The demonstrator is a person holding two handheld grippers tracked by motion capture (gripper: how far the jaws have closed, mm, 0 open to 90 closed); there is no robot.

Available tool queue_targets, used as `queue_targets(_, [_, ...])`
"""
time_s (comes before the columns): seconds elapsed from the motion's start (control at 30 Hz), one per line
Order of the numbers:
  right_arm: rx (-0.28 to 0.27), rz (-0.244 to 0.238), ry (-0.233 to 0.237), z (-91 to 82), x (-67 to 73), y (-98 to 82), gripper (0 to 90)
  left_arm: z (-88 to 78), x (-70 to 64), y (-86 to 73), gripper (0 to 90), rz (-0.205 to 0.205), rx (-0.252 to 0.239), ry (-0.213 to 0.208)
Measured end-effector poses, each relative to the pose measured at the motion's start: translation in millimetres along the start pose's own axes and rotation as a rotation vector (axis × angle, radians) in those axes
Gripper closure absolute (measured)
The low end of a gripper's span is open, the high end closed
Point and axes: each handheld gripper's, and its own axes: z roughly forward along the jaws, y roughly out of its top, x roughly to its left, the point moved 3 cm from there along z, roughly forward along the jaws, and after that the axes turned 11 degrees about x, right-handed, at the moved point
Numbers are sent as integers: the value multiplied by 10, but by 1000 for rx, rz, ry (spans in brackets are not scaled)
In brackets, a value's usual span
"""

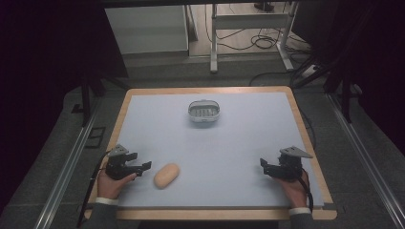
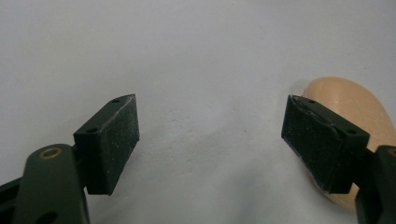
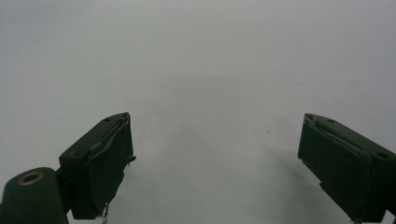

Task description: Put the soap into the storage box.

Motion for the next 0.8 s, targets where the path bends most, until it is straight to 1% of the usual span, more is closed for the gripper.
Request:
queue_targets(0.03, [-4,-6,5,-2,2,-1,102,-7,-1,0,181,-3,-2,-6])
queue_targets(0.13, [-13,-2,23,-12,-3,-5,105,-31,-3,8,165,-7,-12,-27])
queue_targets(0.2, [-20,2,30,-17,-10,-8,105,-41,-6,9,155,0,-13,-21])
queue_targets(0.3, [-23,7,32,-19,-16,-9,105,-49,-13,7,155,4,-16,-25])
queue_targets(0.33, [-30,8,34,-26,-16,-11,105,-56,-19,10,161,3,-14,-8])
queue_targets(0.43, [-39,5,29,-37,-10,-15,107,-61,-38,15,174,6,-6,-6])
queue_targets(0.53, [-43,5,21,-38,-10,-16,109,-51,-56,22,186,22,25,37])
queue_targets(0.6, [-41,7,22,-37,-11,-16,109,-49,-58,21,190,23,28,38])
queue_targets(0.67, [-38,15,29,-32,-16,-15,109,-37,-48,15,199,34,43,52])
queue_targets(0.73, [-35,16,34,-32,-17,-14,109,-30,-47,14,197,35,46,59])
queue_targets(0.8, [-38,16,32,-33,-18,-15,109,-25,-56,14,197,36,51,54])
